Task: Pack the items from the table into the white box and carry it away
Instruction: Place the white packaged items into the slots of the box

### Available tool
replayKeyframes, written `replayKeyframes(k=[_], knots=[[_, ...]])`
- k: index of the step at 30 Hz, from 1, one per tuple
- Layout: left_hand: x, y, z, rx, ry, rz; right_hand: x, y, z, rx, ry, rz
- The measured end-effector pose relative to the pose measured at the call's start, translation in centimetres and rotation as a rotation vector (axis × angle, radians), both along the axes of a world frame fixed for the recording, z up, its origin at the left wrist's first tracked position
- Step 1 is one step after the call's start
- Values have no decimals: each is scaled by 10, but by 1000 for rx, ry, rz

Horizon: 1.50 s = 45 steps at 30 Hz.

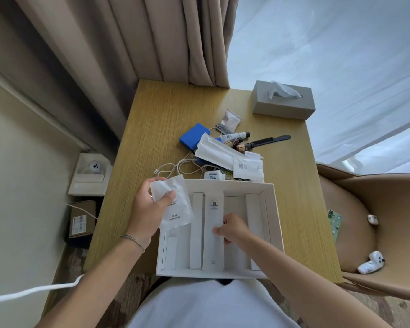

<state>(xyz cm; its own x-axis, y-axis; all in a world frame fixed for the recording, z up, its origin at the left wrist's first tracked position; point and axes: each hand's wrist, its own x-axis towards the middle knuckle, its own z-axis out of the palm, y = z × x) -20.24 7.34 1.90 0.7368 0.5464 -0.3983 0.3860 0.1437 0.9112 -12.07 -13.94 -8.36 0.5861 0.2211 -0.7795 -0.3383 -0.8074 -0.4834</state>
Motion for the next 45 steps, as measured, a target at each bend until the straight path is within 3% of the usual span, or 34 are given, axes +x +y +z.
replayKeyframes(k=[6, 13, 16, 20, 22, 28, 34, 36, 41, 45], knots=[[-5, -10, -1, -49, 27, -49, -3, 5, -13, -158, -102, 132], [-5, -29, -7, -7, 57, -176, -3, 1, -3, -362, -279, 453], [-1, -42, -15, 32, 97, -272, 5, -1, 15, -320, -305, 368], [9, -64, -38, 201, 247, -427, 14, -20, 56, -299, -641, 347], [15, -77, -53, 266, 287, -473, 15, -29, 72, -271, -708, 356], [29, -114, -86, 273, 403, -480, 13, -42, 90, -196, -719, 300], [37, -140, -104, 321, 435, -624, 13, -50, 94, -156, -699, 236], [37, -144, -108, 400, 422, -667, 16, -51, 95, -148, -711, 212], [39, -145, -116, 823, 349, -805, 24, -52, 101, -114, -720, 181], [41, -142, -117, 868, 336, -883, 34, -54, 112, -55, -730, 147]])
